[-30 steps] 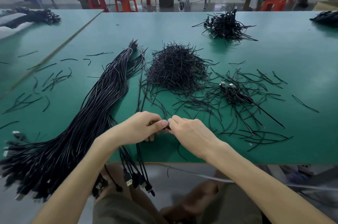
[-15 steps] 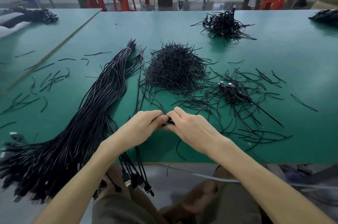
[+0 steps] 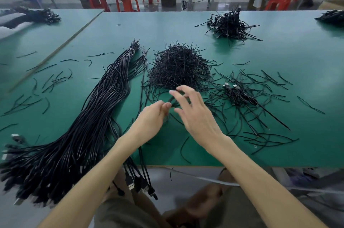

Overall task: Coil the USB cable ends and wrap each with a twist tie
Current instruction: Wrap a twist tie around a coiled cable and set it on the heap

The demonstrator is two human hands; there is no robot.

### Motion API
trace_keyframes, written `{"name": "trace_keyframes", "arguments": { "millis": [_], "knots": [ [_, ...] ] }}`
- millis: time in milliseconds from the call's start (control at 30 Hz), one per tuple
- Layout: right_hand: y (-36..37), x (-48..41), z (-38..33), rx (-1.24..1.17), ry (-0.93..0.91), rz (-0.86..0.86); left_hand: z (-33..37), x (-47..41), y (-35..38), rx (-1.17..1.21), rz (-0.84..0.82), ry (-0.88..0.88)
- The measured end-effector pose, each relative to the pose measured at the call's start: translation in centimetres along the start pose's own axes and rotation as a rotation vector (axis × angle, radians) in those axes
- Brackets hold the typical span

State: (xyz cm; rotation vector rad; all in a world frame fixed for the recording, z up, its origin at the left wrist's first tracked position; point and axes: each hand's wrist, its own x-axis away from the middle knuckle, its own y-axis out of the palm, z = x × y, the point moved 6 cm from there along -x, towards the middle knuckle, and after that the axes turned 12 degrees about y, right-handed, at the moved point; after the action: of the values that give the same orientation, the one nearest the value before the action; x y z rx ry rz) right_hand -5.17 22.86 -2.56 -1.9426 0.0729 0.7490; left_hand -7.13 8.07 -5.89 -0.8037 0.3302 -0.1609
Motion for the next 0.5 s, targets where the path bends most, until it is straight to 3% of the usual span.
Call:
{"name": "trace_keyframes", "arguments": {
  "millis": [100, 233, 333, 500],
  "knots": [
    [0.0, 0.1, 2.0, 0.004, 0.132, 0.113, -1.8, -1.7, -0.4, 0.124, 0.164, -0.103],
    [2.1, 0.2, 4.9, 0.179, 0.399, -0.037, -3.0, -2.6, 0.0, 0.289, 0.211, -0.13],
    [3.1, 0.2, 5.3, 0.178, 0.439, -0.08, -3.3, -1.8, 0.1, 0.302, 0.202, -0.077],
    [2.5, 0.2, 5.2, 0.095, 0.447, -0.013, -3.2, -1.5, 0.1, 0.292, 0.2, -0.042]
  ]
}}
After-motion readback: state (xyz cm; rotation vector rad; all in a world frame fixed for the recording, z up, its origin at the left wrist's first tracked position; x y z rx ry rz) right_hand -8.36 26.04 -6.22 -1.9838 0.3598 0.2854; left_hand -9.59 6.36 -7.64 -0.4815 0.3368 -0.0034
